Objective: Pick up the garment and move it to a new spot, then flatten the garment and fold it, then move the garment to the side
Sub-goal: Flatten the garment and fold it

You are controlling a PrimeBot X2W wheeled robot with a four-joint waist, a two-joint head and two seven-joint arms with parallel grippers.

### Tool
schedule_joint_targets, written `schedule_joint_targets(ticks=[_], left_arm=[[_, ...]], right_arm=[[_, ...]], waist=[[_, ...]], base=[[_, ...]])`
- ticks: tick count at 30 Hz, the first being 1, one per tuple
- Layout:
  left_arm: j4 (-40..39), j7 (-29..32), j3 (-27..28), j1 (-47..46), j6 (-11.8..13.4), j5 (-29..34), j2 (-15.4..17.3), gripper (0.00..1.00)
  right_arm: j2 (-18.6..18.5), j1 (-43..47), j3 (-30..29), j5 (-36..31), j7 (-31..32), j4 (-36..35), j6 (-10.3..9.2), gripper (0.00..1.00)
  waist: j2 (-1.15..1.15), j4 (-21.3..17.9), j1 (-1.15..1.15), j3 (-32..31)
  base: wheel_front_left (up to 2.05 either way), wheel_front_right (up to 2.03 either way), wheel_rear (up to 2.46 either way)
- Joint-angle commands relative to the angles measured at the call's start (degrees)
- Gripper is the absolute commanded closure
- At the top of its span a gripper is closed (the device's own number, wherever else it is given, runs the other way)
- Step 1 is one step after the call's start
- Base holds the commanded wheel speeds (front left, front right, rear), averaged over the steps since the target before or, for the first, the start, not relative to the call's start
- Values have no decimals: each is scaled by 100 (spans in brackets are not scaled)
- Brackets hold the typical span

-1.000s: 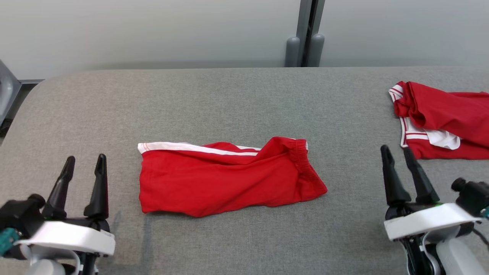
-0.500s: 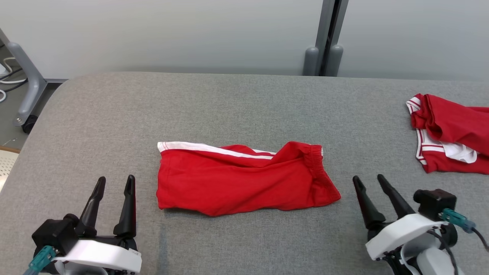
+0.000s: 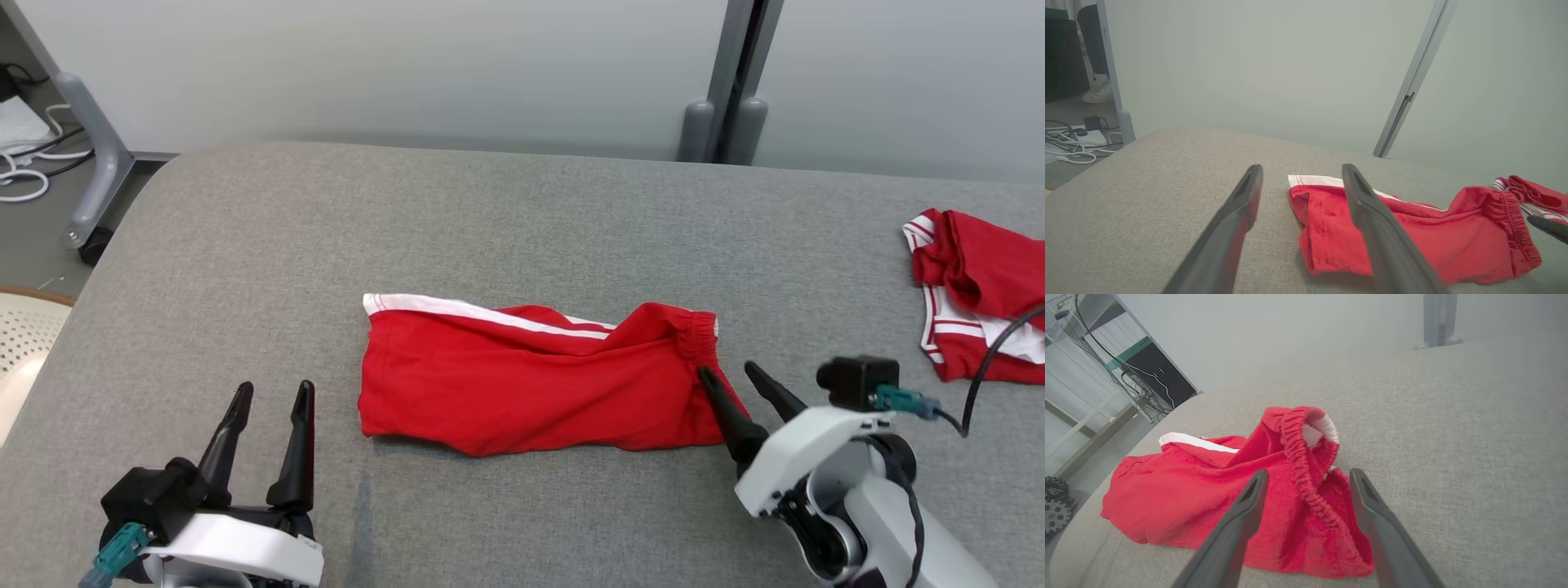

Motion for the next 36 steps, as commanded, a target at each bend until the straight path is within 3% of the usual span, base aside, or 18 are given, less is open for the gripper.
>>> schedule_joint_targets(ticks=[1, 8, 15, 27, 28, 29, 30, 32, 36], left_arm=[[45, 1, 32, -57, -31, 40, 20, 0], [205, 1, 72, -197, -155, 143, -71, 0], [309, 1, 113, -235, -242, 187, -121, 0], [458, 1, 144, -323, -330, 223, -125, 0], [473, 1, 142, -332, -330, 223, -131, 0], [488, 1, 139, -333, -339, 225, -137, 0], [501, 1, 140, -331, -346, 223, -140, 0], [529, 1, 151, -332, -352, 227, -146, 0], [582, 1, 172, -352, -368, 237, -158, 0]], right_arm=[[-18, -111, 55, 92, 2, 18, 5, 0], [-221, -625, 428, 352, 80, 763, 5, 0], [-157, -813, 394, 755, 250, 1462, 4, 0], [-55, -841, 197, 1799, 762, 1906, 3, 0], [-54, -843, 216, 1835, 787, 1898, 3, 5], [-52, -841, 236, 1874, 797, 1891, 3, 26], [-55, -838, 265, 1905, 800, 1861, 3, 61], [-70, -845, 319, 1965, 739, 1768, 4, 100], [-126, -882, 392, 2077, 609, 1628, 4, 100]], waist=[[0, 36, 0, 27], [0, 205, 0, 108], [0, 365, 0, 179], [0, 563, 0, 262], [0, 578, 0, 260], [0, 590, 0, 254], [0, 600, 0, 249], [0, 615, 0, 243], [0, 622, 0, 217]], base=[[0, 0, 0], [0, 0, 0], [0, 0, 0], [0, 0, 0], [0, 0, 0], [0, 0, 0], [0, 0, 0], [0, 0, 0], [0, 0, 0]])
